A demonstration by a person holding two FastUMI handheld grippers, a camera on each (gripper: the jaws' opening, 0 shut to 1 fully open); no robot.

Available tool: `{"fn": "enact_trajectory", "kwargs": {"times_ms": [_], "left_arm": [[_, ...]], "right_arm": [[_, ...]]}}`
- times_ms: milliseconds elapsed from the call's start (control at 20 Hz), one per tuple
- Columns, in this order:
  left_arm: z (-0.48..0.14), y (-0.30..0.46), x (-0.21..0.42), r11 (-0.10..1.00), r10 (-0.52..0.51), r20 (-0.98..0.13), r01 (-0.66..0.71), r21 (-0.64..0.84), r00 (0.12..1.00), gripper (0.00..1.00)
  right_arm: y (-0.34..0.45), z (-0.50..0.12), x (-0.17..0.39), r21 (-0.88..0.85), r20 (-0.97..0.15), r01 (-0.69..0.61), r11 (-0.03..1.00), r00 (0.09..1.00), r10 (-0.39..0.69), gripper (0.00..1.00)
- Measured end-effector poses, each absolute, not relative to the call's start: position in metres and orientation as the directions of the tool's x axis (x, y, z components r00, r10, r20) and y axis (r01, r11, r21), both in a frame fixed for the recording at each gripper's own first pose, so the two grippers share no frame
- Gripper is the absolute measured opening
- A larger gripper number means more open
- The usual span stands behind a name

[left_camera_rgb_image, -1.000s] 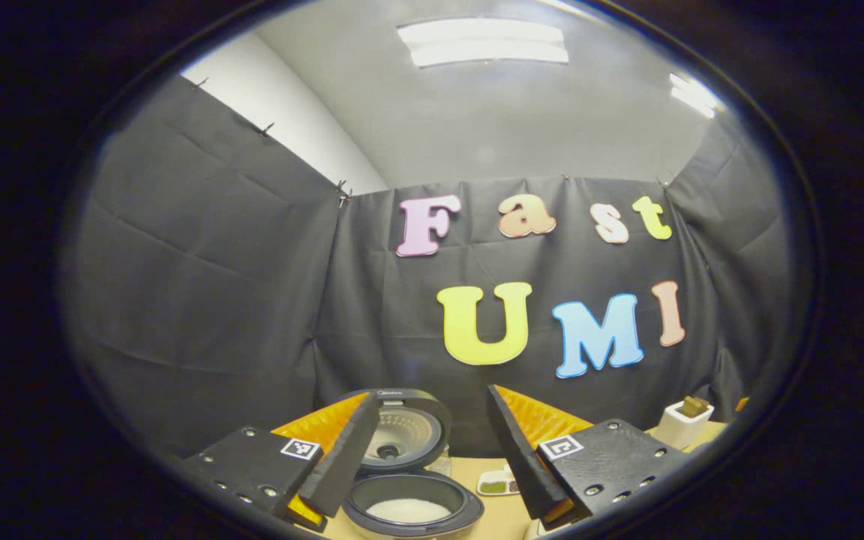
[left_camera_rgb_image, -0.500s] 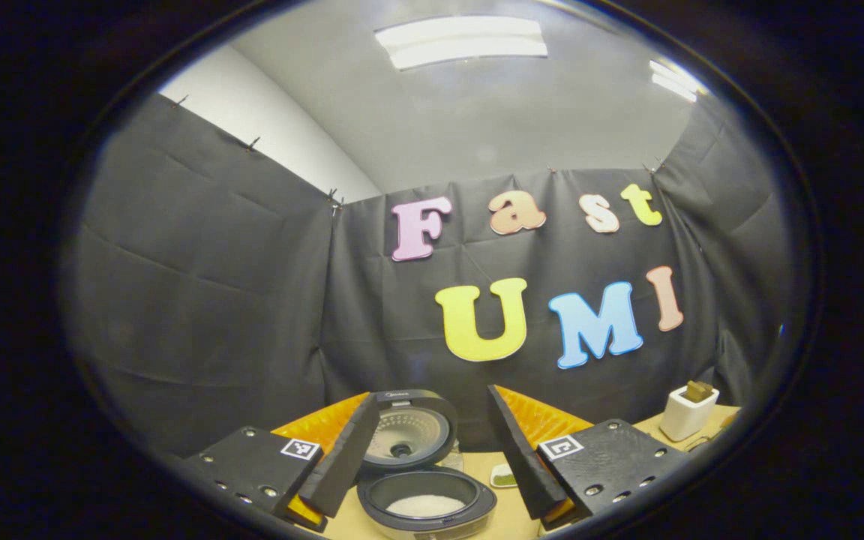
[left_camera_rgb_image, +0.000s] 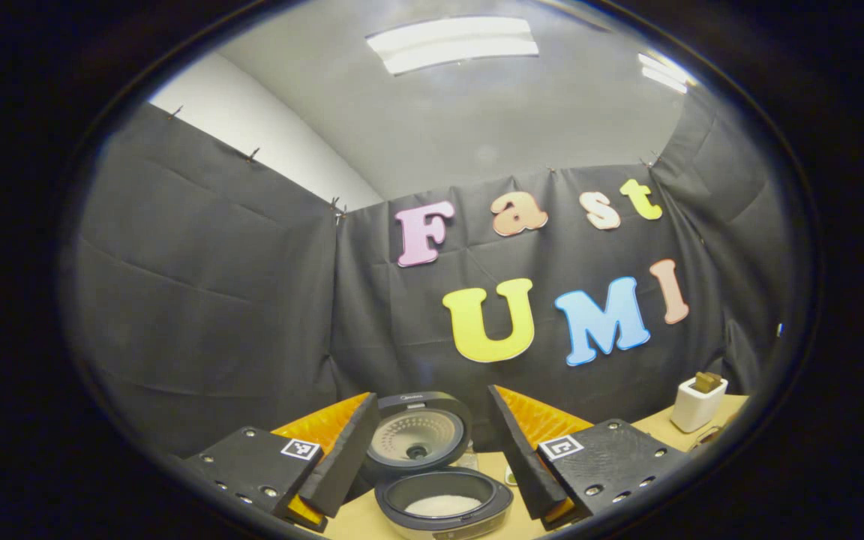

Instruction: Close the left gripper, press the button to open the rice cooker; take a wooden spoon from the chopstick holder with the right hand, scoop a spoonful of rice and pour it into the rice cooker, then put the wooden spoon back into the chopstick holder.

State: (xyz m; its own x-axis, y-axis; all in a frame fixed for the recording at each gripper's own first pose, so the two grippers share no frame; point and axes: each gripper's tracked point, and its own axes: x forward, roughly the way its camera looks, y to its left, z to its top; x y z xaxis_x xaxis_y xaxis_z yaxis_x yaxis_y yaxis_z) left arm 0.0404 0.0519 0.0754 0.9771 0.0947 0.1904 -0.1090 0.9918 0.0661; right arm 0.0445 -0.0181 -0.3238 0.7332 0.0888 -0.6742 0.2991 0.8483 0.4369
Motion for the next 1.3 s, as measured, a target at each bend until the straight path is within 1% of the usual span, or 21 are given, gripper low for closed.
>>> {"fn": "enact_trajectory", "kwargs": {"times_ms": [100, 150, 200, 350, 450, 700, 850, 1100, 1150, 1300], "left_arm": [[0.075, 0.056, 0.043, 0.993, 0.097, 0.188, -0.108, 0.049, 0.977, 0.88], [0.075, 0.059, 0.044, 0.993, 0.103, 0.191, -0.113, 0.044, 0.976, 0.88], [0.075, 0.064, 0.044, 0.992, 0.108, 0.194, -0.118, 0.039, 0.975, 0.9], [0.068, 0.074, 0.047, 0.992, 0.118, 0.186, -0.125, 0.022, 0.975, 0.88], [0.062, 0.082, 0.05, 0.991, 0.127, 0.177, -0.131, 0.013, 0.976, 0.9], [0.044, 0.099, 0.058, 0.99, 0.14, 0.146, -0.141, -0.008, 0.979, 0.9], [0.035, 0.109, 0.065, 0.989, 0.145, 0.127, -0.144, -0.019, 0.981, 0.9], [0.021, 0.127, 0.074, 0.987, 0.159, 0.108, -0.157, -0.021, 0.981, 0.9], [0.02, 0.132, 0.076, 0.987, 0.161, 0.105, -0.159, -0.022, 0.981, 0.88], [0.013, 0.146, 0.082, 0.985, 0.172, 0.096, -0.171, -0.022, 0.98, 0.88]], "right_arm": [[-0.015, -0.317, 0.039, 0.379, -0.686, 0.268, 0.886, 0.723, 0.075, 0.17], [-0.019, -0.311, 0.044, 0.354, -0.679, 0.258, 0.899, 0.732, 0.057, 0.1], [-0.017, -0.303, 0.046, 0.325, -0.674, 0.237, 0.916, 0.737, 0.049, 0.11], [-0.009, -0.278, 0.05, 0.264, -0.648, 0.168, 0.95, 0.761, 0.045, 0.11], [-0.007, -0.263, 0.056, 0.223, -0.633, 0.144, 0.964, 0.773, 0.031, 0.11], [0.01, -0.226, 0.068, 0.135, -0.571, 0.08, 0.988, 0.821, 0.011, 0.11], [0.036, -0.21, 0.071, 0.127, -0.544, 0.037, 0.991, 0.838, 0.038, 0.11], [0.093, -0.201, 0.072, 0.16, -0.531, -0.055, 0.986, 0.837, 0.133, 0.11], [0.103, -0.198, 0.072, 0.172, -0.525, -0.065, 0.983, 0.839, 0.147, 0.11], [0.135, -0.199, 0.07, 0.167, -0.518, -0.122, 0.978, 0.833, 0.192, 0.11]]}}
